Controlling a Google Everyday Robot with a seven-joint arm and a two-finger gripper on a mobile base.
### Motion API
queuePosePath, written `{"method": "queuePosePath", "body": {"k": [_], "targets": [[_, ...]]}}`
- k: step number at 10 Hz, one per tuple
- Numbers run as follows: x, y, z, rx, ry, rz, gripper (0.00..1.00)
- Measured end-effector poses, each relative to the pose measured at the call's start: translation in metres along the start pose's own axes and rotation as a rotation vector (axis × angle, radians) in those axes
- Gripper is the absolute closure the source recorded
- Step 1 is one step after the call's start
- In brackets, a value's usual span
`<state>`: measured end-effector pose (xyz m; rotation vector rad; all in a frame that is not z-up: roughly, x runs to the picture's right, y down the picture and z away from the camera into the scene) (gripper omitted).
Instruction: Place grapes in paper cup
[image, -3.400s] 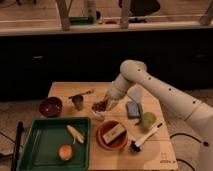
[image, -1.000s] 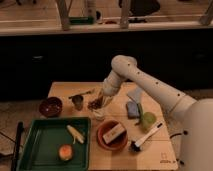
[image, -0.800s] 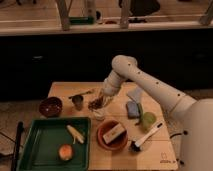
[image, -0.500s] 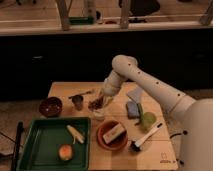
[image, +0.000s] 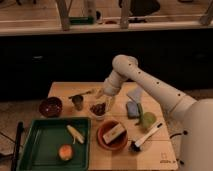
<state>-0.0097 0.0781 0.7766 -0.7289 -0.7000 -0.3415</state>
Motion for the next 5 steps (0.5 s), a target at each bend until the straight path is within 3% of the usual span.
{"method": "queuePosePath", "body": {"k": [5], "targets": [[0.0038, 0.0001, -0.0025, -0.007, -0.006, -0.004, 0.20]]}}
